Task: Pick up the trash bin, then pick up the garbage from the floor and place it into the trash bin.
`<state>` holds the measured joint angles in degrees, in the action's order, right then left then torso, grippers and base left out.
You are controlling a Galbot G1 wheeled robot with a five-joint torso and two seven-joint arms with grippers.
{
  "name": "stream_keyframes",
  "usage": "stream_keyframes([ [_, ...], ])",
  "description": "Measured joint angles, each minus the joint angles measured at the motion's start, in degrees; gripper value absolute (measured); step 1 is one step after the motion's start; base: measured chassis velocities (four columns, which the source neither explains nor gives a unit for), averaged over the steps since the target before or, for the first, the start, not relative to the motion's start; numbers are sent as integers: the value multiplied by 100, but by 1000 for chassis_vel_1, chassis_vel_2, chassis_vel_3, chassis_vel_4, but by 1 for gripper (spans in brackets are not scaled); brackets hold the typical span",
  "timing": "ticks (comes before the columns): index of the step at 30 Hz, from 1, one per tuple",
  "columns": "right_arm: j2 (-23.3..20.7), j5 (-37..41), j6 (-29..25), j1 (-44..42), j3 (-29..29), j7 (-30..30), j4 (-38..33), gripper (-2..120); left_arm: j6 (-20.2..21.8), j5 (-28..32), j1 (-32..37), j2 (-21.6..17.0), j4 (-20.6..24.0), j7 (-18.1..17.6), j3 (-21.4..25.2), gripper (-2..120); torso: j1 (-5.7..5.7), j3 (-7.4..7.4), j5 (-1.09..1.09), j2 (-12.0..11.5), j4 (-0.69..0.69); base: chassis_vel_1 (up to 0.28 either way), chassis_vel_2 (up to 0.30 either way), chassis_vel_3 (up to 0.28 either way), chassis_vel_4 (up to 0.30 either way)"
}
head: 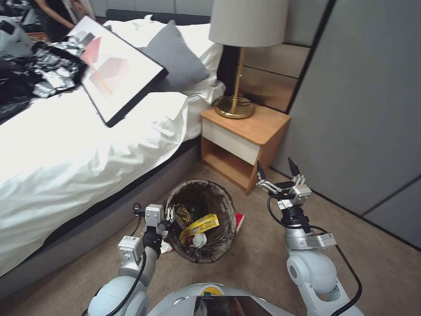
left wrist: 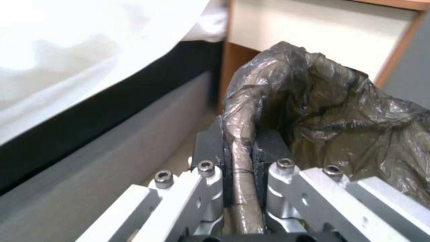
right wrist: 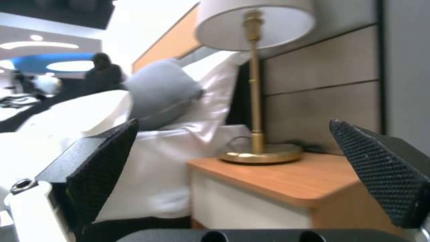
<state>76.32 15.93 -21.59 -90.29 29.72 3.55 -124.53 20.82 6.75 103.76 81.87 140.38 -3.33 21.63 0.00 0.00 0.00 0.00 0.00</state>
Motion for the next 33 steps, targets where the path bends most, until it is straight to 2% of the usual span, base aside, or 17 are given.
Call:
stream_keyframes([
  [12, 40, -132, -72, -139, -61, 66, 5, 100, -10, 9, -25, -1, -45, 0, 9, 7, 0, 0, 0, 0, 1, 120, 114, 117, 118],
  [15, 51, -157, -86, -157, -73, 73, 5, 100, -11, 10, -29, -1, -49, 0, 0, 7, 0, 0, 0, 0, -2, 42, 49, 45, 54],
  [28, 28, -211, -92, -185, -58, 83, 95, 100, -171, -44, -36, 4, -69, 11, -8, 7, 0, 0, 0, 0, -1, 0, 0, 0, 0],
  [33, -94, -219, 148, -227, -152, -154, 319, 100, -175, -55, -42, 4, -90, 10, -9, 7, 0, 0, 0, 0, 0, 0, 0, 0, 0],
])
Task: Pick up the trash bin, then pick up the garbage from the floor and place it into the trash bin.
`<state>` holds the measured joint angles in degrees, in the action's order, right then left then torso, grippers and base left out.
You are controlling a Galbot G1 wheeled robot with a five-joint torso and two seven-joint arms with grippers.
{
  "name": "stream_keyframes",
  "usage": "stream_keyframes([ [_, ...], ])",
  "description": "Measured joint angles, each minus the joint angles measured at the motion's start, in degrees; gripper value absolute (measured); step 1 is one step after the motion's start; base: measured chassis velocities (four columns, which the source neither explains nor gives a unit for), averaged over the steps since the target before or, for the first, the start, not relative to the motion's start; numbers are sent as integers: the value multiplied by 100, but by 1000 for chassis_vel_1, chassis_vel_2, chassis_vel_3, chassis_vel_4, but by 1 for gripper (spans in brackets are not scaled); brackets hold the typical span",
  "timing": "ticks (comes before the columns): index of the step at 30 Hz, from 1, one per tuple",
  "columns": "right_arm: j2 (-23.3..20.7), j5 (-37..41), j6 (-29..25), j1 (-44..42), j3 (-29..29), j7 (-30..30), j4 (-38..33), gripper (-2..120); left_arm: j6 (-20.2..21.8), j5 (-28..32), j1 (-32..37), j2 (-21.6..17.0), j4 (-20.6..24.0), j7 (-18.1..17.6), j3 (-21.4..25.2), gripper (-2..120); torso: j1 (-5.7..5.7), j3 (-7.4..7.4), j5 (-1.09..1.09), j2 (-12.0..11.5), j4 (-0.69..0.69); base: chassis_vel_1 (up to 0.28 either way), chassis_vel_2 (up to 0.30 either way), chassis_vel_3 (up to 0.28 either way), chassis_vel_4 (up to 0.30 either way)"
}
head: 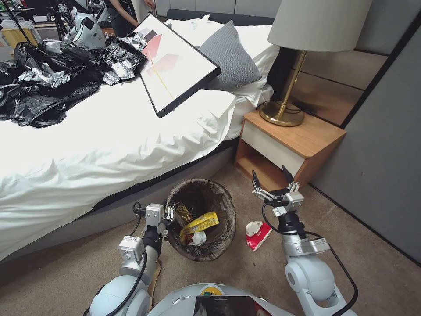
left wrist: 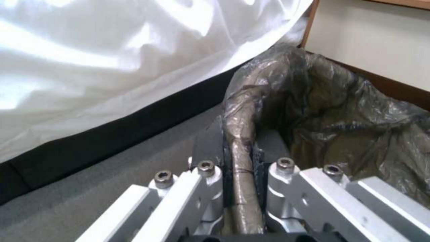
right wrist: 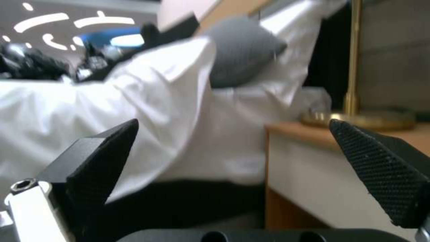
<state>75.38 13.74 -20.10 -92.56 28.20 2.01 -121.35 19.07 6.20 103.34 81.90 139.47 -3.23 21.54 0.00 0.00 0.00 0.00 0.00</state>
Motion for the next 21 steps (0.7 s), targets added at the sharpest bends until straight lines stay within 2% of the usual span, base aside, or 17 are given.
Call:
stream_keyframes([
  [2, -47, 29, 181, -16, -57, -188, 49, 100, 0, 0, -5, 0, -2, -1, -1, 7, 0, 0, 0, 0, 0, 0, 0, 0, 0],
  [4, -182, 281, 738, -36, -206, -642, 223, 100, 0, 0, -22, -2, -10, -4, -1, 7, 0, 0, 0, 0, 0, 0, 0, 0, 0],
  [7, -238, 390, 960, -31, -258, -794, 339, 100, 0, 0, -29, -2, -14, -4, 0, 7, 0, 0, 0, 0, 0, 0, 0, 0, 0],
  [10, -432, 818, 1709, 78, -471, -1099, 978, 100, 5, 4, -51, -6, -21, -4, 2, 7, 0, 0, 0, 0, 1, 0, 0, 0, 0],
  [12, -463, 898, 1838, 114, -521, -1145, 1117, 100, 6, 4, -55, -6, -21, -4, 2, 7, 0, 0, 0, 0, 1, 0, 0, 0, 0],
  [14, -511, 1062, 2240, 257, -663, -1220, 1587, 100, 9, 6, -56, -9, -26, -5, 5, 7, 0, 0, 0, 0, 0, 0, 0, 0, 0],
  [18, -513, 1212, 2523, 384, -758, -1280, 1943, 100, 10, 6, -57, -10, -30, -5, 7, 7, 0, 0, -1, 0, 1, 0, 0, 0, 0],
  [21, -476, 1462, 2860, 570, -825, -1263, 2482, 100, 12, 4, -59, -12, -33, -5, 5, 7, 0, 0, -1, 0, 0, 0, 0, 0, 0],
])
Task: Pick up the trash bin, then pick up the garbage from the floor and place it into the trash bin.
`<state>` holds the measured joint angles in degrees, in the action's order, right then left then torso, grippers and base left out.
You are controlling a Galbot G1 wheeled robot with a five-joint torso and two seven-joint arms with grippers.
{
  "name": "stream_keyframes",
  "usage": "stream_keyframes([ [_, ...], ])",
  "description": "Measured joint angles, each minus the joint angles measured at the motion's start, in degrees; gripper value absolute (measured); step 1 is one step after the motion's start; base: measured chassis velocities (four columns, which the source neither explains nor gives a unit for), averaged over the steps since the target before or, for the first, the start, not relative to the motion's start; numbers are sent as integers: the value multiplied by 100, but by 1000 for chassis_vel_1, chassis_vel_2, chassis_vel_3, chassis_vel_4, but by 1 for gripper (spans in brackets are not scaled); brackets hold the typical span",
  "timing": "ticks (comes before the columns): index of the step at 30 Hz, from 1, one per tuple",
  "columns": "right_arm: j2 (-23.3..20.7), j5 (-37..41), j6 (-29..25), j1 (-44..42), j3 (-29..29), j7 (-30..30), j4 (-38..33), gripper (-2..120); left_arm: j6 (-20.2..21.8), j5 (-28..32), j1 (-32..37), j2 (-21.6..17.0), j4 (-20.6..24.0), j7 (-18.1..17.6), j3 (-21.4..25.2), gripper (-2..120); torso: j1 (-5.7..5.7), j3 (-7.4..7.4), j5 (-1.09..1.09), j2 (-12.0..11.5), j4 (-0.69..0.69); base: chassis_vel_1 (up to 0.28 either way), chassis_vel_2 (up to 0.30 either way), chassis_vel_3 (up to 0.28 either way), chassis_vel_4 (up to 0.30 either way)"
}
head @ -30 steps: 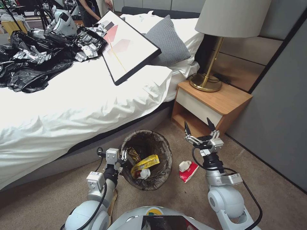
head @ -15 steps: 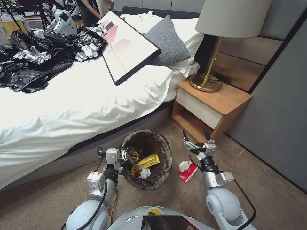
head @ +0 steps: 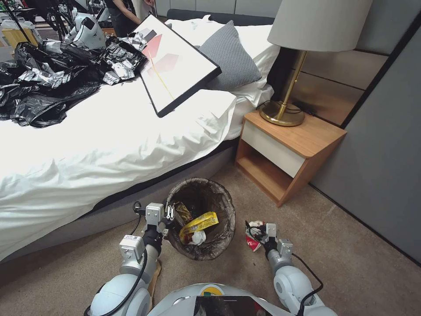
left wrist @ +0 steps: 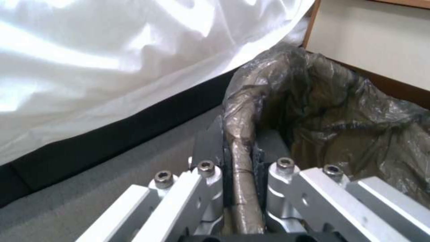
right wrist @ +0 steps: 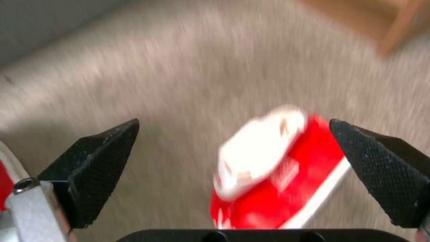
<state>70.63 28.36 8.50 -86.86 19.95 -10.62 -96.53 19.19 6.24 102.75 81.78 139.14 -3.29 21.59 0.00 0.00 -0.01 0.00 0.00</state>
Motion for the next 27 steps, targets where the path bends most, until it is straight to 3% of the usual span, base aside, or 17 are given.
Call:
stream_keyframes([
  [21, 210, 43, -49, 734, 7, 307, 1391, 100, -14, -84, 65, 7, 1, 5, -31, 7, 0, 0, 2, 0, 0, 0, 0, 0, 0],
  [27, 230, 49, -189, 907, 13, 474, 1617, 84, -24, -104, 75, 7, 1, 6, -33, 7, 0, 0, 1, 0, 0, 0, 0, 0, 0],
])
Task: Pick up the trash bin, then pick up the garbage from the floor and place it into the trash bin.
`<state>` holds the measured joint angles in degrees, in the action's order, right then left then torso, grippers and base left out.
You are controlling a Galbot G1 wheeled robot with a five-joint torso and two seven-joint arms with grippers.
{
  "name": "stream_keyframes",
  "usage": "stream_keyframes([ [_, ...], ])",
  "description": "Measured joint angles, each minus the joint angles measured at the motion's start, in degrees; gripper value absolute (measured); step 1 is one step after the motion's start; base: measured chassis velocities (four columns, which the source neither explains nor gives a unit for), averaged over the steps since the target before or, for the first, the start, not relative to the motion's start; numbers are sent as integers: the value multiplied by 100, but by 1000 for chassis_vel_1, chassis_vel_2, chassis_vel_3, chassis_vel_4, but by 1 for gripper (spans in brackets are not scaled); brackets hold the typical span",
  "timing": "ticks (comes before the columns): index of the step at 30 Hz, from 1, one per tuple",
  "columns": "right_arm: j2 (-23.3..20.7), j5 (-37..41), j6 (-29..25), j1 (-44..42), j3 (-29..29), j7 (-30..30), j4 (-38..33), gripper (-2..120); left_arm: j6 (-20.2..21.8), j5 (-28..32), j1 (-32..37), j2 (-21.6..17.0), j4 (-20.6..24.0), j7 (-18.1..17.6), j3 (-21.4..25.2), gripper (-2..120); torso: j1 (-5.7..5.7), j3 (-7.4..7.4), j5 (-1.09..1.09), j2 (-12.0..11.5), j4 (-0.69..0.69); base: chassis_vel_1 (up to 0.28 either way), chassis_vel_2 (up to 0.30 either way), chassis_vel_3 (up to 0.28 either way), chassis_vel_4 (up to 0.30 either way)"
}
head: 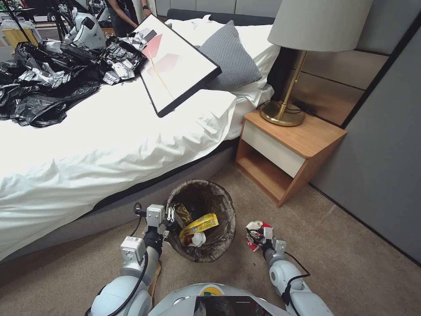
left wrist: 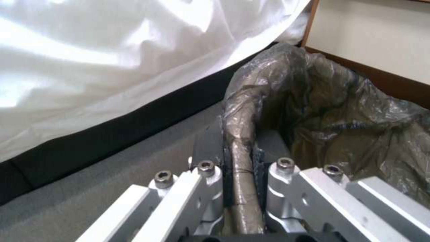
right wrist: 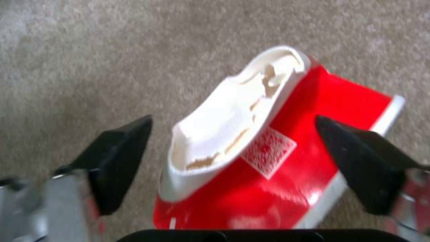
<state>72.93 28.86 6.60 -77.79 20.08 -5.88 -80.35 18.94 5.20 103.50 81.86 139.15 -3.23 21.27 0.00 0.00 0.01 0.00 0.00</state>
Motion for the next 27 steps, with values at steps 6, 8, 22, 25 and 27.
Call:
stream_keyframes([
  [6, 35, -16, -49, 156, -13, 48, 166, 61, -10, -23, 11, 12, -8, 1, 0, 7, 0, 0, 0, 0, 0, 0, 0, 0, 0],
  [8, 47, -23, -54, 186, -15, 48, 225, 55, -14, -27, 15, 14, -9, 1, 0, 7, 0, 0, 0, 0, 0, 0, 0, 0, 0],
  [22, 56, -77, -256, 229, 51, 145, 485, 5, -28, -32, 10, 8, -14, 2, 7, 7, 0, 0, 0, 0, 0, 0, 0, 0, 0],
  [25, 40, -88, -276, 261, 68, 148, 492, 0, -29, -30, 8, 2, -11, 2, 15, 7, 0, 0, -1, 0, 0, 0, 0, 0, 0],
  [27, 36, -90, -278, 273, 76, 147, 491, 0, -29, -28, 8, 1, -10, 2, 18, 7, 0, 0, 0, 0, 0, 0, 0, 0, 0],
])
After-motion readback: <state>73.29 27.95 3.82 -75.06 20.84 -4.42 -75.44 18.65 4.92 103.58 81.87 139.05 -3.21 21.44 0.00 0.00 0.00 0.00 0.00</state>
